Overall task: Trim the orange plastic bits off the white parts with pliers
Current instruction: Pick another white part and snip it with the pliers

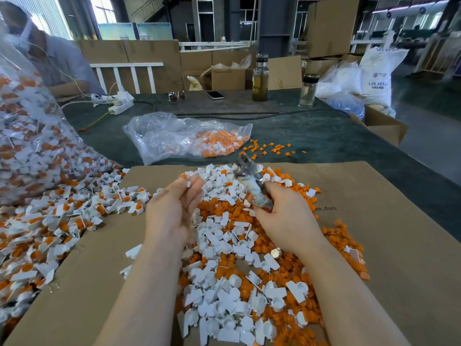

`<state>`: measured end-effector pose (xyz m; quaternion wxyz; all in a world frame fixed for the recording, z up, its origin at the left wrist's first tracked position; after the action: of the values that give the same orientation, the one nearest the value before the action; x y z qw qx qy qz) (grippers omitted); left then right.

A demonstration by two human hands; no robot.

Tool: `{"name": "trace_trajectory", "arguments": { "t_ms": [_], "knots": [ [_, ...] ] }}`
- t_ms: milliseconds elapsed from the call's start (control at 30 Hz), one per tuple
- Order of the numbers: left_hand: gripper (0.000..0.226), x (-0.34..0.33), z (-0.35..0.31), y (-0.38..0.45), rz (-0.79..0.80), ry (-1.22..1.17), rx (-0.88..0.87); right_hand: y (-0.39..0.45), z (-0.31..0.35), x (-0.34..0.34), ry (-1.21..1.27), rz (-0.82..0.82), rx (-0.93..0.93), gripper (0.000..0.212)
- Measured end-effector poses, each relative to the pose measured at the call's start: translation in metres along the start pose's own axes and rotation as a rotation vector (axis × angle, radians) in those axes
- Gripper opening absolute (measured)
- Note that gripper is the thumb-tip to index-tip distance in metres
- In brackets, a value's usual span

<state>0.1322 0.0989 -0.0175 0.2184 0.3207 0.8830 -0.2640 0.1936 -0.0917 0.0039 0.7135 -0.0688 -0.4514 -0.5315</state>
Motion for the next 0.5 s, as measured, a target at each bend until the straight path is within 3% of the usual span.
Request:
{"name": "trace_trajectory", "arguments": {
  "t_ms": [233, 433, 500],
  "knots": [
    [0.03, 0.04, -0.017, 0.021, -0.278, -0.498, 0.126, 0.002, -0.019, 0.011, -0.145, -0.135, -0.129, 0.016],
    [0.039, 0.056, -0.027, 0.03, -0.41, -0.708, 0.103, 0.003, -0.027, 0.009, -0.204, -0.036, -0.192, 0.015],
    [0.043, 0.058, -0.029, 0.033, -0.385, -0.919, 0.049, 0.003, -0.03, 0.006, -0.241, 0.013, -0.204, 0.02]
  ]
}}
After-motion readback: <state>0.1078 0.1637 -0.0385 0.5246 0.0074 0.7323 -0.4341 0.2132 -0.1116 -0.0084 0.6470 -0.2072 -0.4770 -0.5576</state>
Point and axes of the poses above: each hand's wrist, its own y-axis towards the middle knuckle, its own x-axis out of the back of the hand, z = x × y, the point moved 5 cm from there along y, towards the middle knuckle, and after that the axes turned 3 degrees about -z, right-handed, at the moved point
